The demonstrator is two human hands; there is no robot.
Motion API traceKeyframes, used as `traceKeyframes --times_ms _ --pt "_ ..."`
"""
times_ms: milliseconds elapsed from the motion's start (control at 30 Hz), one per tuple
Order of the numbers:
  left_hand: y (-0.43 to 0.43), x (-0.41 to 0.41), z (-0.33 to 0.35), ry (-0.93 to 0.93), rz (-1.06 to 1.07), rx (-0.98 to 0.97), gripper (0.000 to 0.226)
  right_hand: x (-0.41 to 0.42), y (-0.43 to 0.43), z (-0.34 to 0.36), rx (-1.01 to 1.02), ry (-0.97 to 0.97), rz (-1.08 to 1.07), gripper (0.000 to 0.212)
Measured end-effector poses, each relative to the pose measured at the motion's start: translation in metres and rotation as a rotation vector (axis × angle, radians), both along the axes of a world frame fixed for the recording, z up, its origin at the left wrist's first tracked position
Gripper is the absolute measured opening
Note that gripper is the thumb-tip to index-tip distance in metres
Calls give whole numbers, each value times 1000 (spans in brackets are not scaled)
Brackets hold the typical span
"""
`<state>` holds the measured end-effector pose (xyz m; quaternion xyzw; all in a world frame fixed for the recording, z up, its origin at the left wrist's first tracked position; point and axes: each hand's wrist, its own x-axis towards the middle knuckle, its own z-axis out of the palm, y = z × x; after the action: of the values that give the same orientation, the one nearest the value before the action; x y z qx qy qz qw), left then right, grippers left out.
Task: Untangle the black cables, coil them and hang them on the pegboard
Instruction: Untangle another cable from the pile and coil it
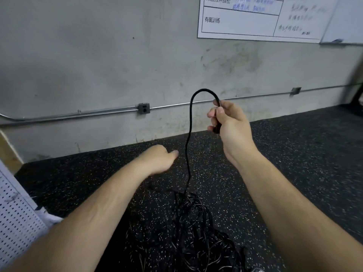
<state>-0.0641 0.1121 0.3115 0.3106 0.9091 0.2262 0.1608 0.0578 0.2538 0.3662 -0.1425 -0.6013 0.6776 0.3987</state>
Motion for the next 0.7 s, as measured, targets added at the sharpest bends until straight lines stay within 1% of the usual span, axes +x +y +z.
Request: traceKeyframes --times_ms 33,67,133,167,200,267,333,367,400,467,500,567,600,633,700 --pt "2 -4 -1 4 14 86 49 4 2 1 -4 21 26 19" --pt "5 -6 -2 -40 21 190 52 8 4 3 -10 47 57 19" --pt "11 -4 -9 -195 3 357 73 16 7 9 -20 111 121 20" --pt "16 -2 -16 -255 -11 389 79 19 8 13 -21 144 148 20" --pt "22 -1 -24 -284 -36 399 80 21 8 16 -18 172 173 20" --pt "34 1 -41 -287 -96 393 69 24 6 23 -6 216 219 21" --pt "42 3 -48 -261 -134 379 46 26 5 25 3 232 247 22" --pt "45 4 -50 -260 -119 403 38 27 4 24 2 228 254 22" --pt "48 4 -51 -294 -84 454 35 27 4 23 -5 217 261 22" --pt "52 2 -50 -457 20 599 33 27 5 15 -14 149 267 22" --pt "53 0 -48 -546 82 677 32 28 7 9 -4 77 267 22" --pt "53 -9 -43 -733 180 848 31 28 11 -2 65 -127 294 21" --pt "52 -14 -38 -835 210 931 38 28 13 -9 123 -230 330 20" --pt "49 -19 -35 -923 216 993 50 28 15 -16 194 -324 374 20" --pt "40 -29 -28 -1018 176 1070 75 27 19 -28 357 -486 445 17"
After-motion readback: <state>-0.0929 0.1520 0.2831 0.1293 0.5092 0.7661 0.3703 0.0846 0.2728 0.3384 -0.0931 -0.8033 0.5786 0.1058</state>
